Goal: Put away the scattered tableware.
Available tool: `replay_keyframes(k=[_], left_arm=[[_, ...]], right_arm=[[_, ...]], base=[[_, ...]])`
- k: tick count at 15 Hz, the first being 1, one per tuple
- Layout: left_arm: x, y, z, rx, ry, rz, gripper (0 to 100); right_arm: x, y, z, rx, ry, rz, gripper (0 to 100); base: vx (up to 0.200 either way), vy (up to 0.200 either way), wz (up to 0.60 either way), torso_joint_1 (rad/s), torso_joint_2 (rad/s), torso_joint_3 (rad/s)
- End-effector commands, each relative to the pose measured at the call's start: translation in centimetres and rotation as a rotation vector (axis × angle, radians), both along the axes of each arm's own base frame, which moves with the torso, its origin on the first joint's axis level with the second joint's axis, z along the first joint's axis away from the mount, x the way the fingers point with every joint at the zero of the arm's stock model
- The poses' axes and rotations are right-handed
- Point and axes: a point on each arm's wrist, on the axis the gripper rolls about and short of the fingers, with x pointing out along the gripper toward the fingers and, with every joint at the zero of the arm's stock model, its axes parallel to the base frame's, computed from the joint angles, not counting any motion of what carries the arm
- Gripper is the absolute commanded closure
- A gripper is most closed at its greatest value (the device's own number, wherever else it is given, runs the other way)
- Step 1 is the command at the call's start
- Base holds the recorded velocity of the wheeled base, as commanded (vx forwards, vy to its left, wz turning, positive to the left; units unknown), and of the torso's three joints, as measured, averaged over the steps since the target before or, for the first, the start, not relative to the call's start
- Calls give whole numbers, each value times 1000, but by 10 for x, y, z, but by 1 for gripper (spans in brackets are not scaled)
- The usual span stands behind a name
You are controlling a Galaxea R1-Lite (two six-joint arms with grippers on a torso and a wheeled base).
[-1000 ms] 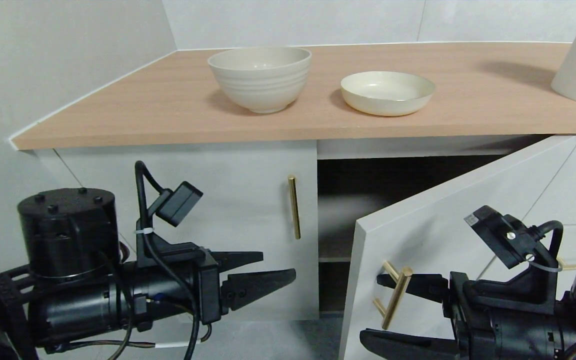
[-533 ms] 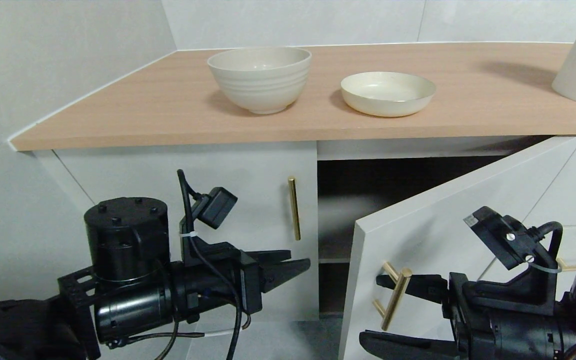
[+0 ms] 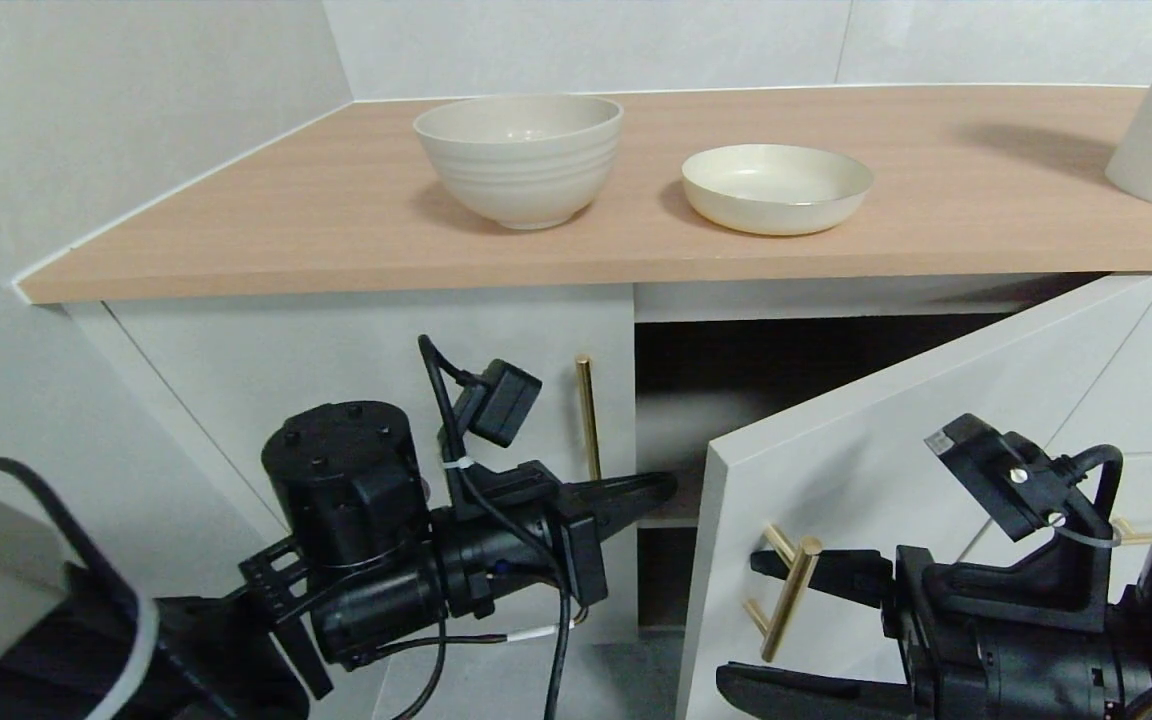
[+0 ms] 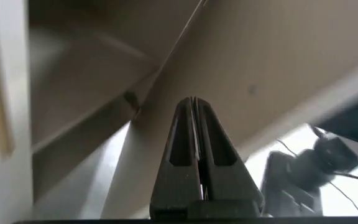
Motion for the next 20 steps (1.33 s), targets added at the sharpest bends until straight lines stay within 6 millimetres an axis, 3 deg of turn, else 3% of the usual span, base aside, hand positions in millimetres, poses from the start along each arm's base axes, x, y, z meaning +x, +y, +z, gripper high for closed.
replay_keyframes(k=[1,5,8,11,16,20], left_arm=[[17,-20,-32,-8,-9,-19,100],[6,-34,-32,-49,-56,-75,100],[-4,-31,-14,-81,-108,-89,100],[-3,-32,-16,-63,-133,-89,100],[-7,-39,-19,-58,-126,-112,100],[-10,-43,-23,-45,-111,-128,100]], right_arm=[[1,1,-2,-9,8,-5,0],[3,-1,-3,-12,9,-20,0],[5,-8,-1,-6,1,-61,0],[8,-18,-14,-47,34,-114,0],[9,-35,-14,-42,34,-181,0],[-9,-56,-16,-30,24,-199,0]], base=[[0,0,0,0,0,0],[0,0,0,0,0,0],[0,0,0,0,0,0],[0,0,0,0,0,0],[0,0,0,0,0,0],[0,0,0,0,0,0]])
